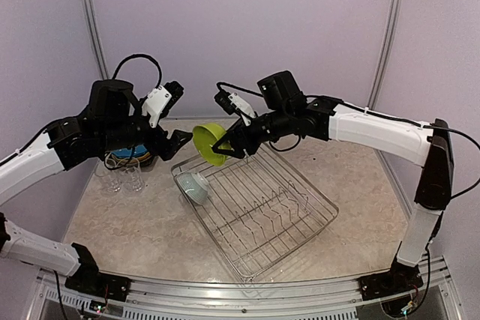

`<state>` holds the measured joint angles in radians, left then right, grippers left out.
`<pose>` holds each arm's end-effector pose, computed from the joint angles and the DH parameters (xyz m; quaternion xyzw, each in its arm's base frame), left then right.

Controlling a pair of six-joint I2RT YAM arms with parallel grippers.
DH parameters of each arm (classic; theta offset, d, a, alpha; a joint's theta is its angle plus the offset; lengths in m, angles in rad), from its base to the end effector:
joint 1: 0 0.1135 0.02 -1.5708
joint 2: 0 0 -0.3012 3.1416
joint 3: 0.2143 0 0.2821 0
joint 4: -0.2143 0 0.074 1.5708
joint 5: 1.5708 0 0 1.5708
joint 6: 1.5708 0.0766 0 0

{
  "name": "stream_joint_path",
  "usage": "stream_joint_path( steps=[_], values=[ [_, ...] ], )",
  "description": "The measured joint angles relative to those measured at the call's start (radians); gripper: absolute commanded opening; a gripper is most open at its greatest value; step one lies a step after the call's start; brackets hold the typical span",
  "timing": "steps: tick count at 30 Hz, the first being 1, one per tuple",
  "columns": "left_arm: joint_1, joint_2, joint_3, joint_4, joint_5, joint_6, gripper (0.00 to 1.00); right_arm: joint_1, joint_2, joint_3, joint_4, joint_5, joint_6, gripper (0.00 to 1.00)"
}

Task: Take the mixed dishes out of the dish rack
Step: Pass from the right arm to the left

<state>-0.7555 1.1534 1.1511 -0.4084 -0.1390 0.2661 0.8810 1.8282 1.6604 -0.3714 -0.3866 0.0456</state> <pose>0.2337 -0.2056 0.3884 0.3747 0.7465 -0.0761 0.5445 0.2977 0.4063 0.3435 -0.4329 0.7419 0.3658 0.3583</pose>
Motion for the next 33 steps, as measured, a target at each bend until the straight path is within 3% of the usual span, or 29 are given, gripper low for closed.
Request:
stream_joint_path(
  steps=[16,23,27,31,33],
  values=[
    [-0.024,0.117,0.043,0.035,0.027,0.167,0.38,0.000,-0.051,-0.004,-0.013,-0.235,0.053,0.43],
    [-0.036,0.136,0.064,0.032,0.044,0.170,0.05,-0.007,-0.051,-0.009,0.014,-0.259,0.086,0.45],
    [-0.041,0.137,0.068,0.019,0.044,0.164,0.00,-0.014,-0.054,-0.034,0.058,-0.274,0.145,0.59],
    [-0.041,0.136,0.067,0.007,0.041,0.132,0.00,-0.022,-0.055,-0.055,0.094,-0.294,0.177,0.94],
    [-0.039,0.126,0.067,-0.008,0.029,0.106,0.00,-0.031,-0.058,-0.061,0.092,-0.297,0.185,0.99]
  ],
)
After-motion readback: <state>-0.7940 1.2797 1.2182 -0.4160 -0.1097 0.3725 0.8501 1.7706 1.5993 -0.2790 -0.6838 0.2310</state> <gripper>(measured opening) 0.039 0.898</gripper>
